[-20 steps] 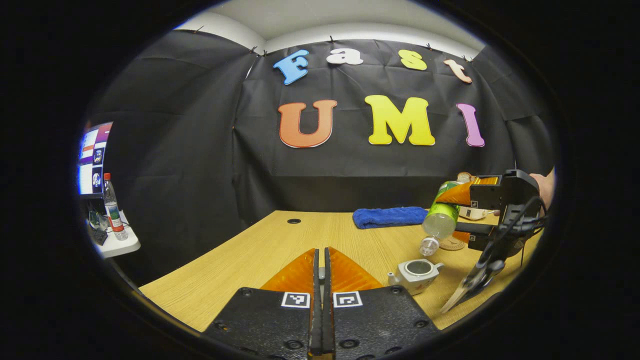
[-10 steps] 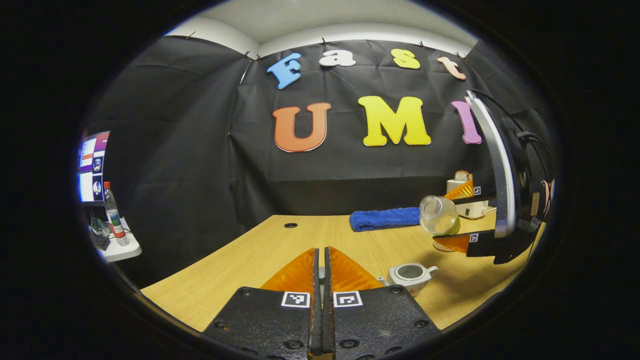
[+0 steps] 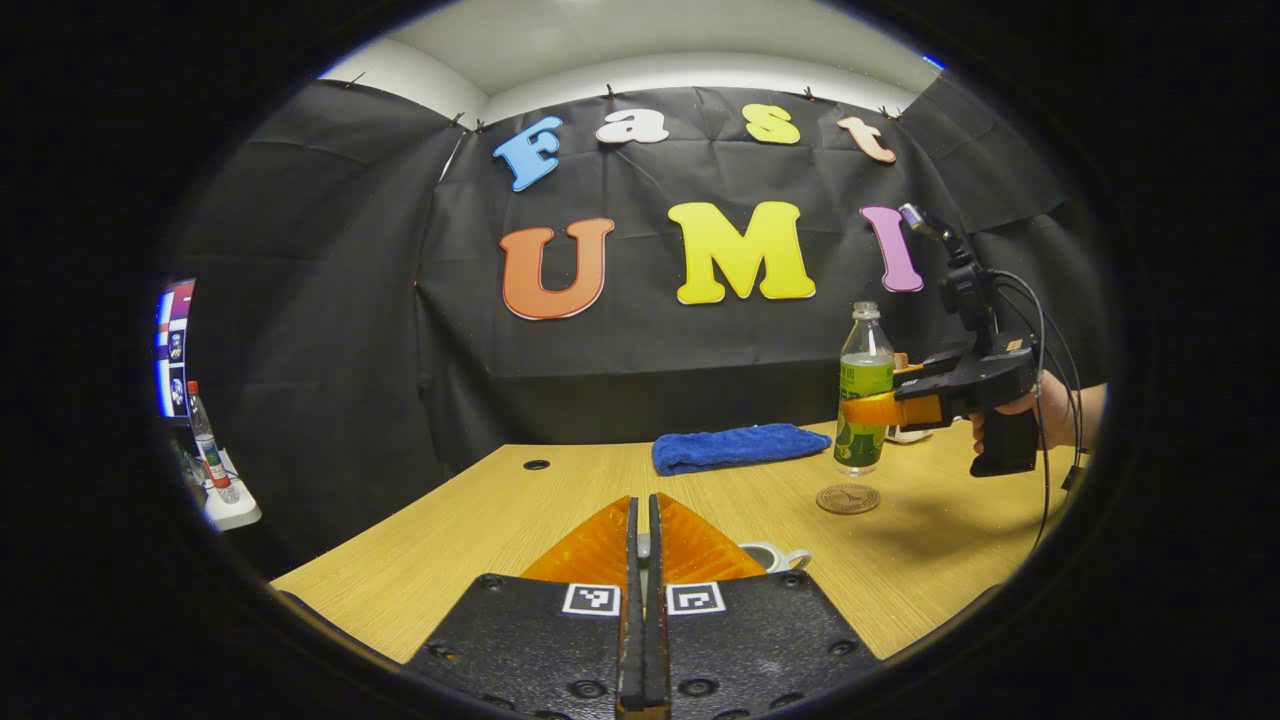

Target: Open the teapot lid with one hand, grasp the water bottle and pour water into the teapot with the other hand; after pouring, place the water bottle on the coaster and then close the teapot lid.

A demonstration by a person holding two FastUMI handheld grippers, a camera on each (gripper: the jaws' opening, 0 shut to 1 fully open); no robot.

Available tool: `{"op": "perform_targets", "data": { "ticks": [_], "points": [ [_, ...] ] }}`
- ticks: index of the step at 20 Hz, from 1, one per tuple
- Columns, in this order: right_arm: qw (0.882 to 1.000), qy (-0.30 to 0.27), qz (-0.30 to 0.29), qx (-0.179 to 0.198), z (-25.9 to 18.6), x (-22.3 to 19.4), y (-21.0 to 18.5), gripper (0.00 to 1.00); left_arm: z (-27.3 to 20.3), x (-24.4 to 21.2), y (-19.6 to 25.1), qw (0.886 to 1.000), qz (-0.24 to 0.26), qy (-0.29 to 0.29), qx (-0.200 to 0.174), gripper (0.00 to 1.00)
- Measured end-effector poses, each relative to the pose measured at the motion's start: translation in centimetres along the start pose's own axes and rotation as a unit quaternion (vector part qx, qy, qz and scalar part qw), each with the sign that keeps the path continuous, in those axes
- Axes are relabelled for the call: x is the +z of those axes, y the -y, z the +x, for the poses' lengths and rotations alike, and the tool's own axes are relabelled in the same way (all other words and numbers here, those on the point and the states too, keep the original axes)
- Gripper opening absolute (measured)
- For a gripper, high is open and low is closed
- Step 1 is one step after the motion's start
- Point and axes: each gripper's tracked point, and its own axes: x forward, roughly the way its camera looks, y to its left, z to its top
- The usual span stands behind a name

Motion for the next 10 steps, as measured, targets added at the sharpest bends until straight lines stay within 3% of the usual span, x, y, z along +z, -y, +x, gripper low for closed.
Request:
{"op": "perform_targets", "data": {
  "ticks": [4,10],
  "points": [
    [0.999,-0.027,0.038,-0.011,1.9,-2.7,1.2,0.72,-0.1,0.1,0.0,1.000,0.003,0.002,-0.001,0.03],
    [0.998,-0.051,0.030,-0.034,3.2,-4.5,1.8,0.72,0.0,-0.2,0.3,1.000,0.009,-0.003,-0.008,0.02]
  ]
}}
